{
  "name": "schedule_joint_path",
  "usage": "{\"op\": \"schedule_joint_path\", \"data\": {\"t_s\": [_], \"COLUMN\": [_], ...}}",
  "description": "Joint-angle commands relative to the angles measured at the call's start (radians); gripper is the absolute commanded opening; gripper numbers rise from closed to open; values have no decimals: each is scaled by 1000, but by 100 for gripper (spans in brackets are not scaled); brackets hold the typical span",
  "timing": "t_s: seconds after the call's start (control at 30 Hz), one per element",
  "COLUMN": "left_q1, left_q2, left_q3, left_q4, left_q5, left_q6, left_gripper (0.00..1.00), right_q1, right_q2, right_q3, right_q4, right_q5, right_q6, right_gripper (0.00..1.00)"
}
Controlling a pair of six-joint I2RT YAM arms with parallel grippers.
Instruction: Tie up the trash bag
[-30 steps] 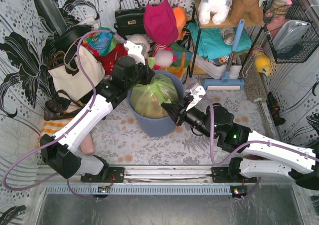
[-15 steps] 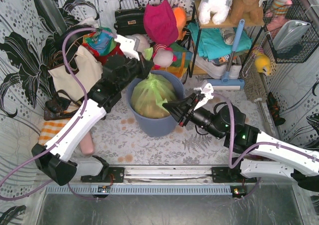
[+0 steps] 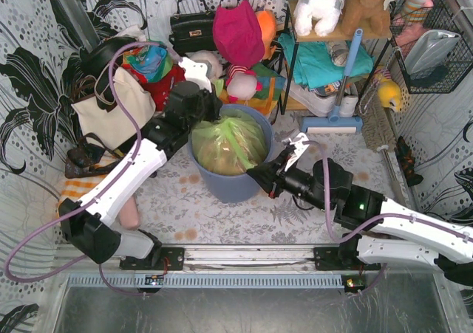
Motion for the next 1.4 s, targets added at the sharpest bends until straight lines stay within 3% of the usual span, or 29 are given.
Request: {"op": "schedule_joint_path", "data": {"t_s": [0.0,0.13,0.27,0.3,0.4,0.47,0.6,0.87,0.97,1.17,1.37], "left_q1": [6,7,6,6,6,6,6,6,6,7,9], "left_q2": [-32,-13,-2,-4,-10,-12,-14,-14,-14,-14,-5], "left_q3": [104,150,125,113,82,78,77,75,74,79,132], "left_q4": [79,47,48,55,72,73,73,74,77,78,62], "left_q5": [44,85,117,120,132,139,140,143,144,144,85], "left_q6": [12,8,-3,-8,-23,-29,-29,-29,-29,-25,11], "left_gripper": [0,0,0,0,0,0,0,0,0,0,0], "right_q1": [-1,-1,1,0,0,-1,1,-3,-5,-5,-5], "right_q2": [15,51,131,146,189,230,336,452,472,459,421], "right_q3": [132,184,316,340,388,446,550,578,568,589,683], "right_q4": [27,5,-160,-186,-252,-350,-527,-612,-612,-620,-611], "right_q5": [-42,-9,74,78,112,159,188,186,184,225,249], "right_q6": [-3,12,20,24,93,155,266,348,355,340,259], "right_gripper": [0,0,0,10,54,60,58,57,50,0,0]}}
